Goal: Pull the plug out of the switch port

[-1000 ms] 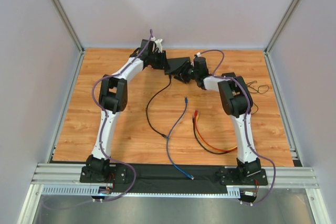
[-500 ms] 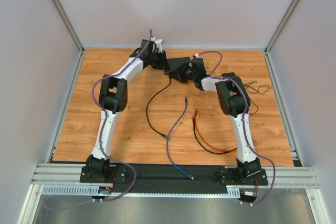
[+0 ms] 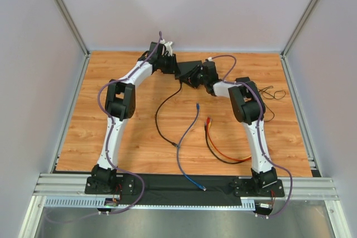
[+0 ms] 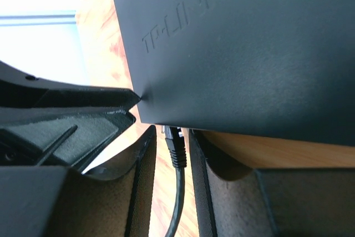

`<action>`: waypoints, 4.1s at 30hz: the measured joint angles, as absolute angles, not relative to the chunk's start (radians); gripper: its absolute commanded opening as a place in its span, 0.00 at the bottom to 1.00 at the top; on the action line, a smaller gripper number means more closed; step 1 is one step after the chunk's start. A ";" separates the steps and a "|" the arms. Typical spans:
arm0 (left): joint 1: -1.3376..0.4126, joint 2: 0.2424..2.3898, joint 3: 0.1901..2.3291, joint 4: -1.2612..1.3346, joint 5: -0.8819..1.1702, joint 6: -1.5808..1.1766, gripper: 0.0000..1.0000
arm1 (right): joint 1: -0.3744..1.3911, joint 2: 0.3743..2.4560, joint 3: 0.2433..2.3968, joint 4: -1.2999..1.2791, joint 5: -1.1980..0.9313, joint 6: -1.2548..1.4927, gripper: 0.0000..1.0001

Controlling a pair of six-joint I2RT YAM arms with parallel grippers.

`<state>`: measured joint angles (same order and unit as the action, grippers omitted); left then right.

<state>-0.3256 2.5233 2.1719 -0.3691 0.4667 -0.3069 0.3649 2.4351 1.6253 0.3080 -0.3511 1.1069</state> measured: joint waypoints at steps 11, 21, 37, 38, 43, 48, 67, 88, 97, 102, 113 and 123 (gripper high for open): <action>-0.326 2.523 2.167 -0.362 0.472 -0.308 0.33 | 0.373 2.455 1.668 0.257 -0.316 1.159 0.14; -0.326 2.524 2.167 -0.363 0.482 -0.313 0.32 | 0.373 2.467 1.703 0.221 -0.319 1.155 0.00; -0.326 2.579 2.253 -0.395 0.517 -0.363 0.30 | 0.360 2.474 1.741 0.161 -0.421 1.011 0.00; -0.326 2.580 2.253 -0.395 0.519 -0.364 0.30 | 0.358 2.474 1.741 0.158 -0.430 1.004 0.00; -0.326 2.581 2.255 -0.398 0.523 -0.369 0.30 | 0.350 2.466 1.708 0.180 -0.492 1.002 0.00; -0.326 2.581 2.254 -0.400 0.527 -0.373 0.30 | 0.337 2.465 1.673 0.231 -0.560 1.029 0.00; -0.326 2.300 1.851 -0.250 0.333 -0.171 0.40 | 0.320 2.414 1.597 0.196 -0.596 1.015 0.00; -0.271 2.093 1.673 -0.225 0.280 -0.125 0.40 | 0.525 2.099 1.351 -0.135 -0.341 0.844 0.01; -0.274 2.073 1.589 -0.171 0.327 -0.150 0.41 | 0.501 1.986 1.258 -0.240 -0.107 0.737 0.20; -0.279 1.962 1.407 -0.102 0.323 -0.208 0.47 | 0.512 1.967 1.275 -0.254 -0.066 0.677 0.69; -0.339 1.299 0.908 0.049 0.229 -0.378 1.00 | 0.622 1.684 1.262 -0.511 0.185 0.508 1.00; -0.405 0.705 0.424 -0.043 0.224 -0.580 1.00 | 0.688 1.182 0.816 -0.562 0.198 0.581 1.00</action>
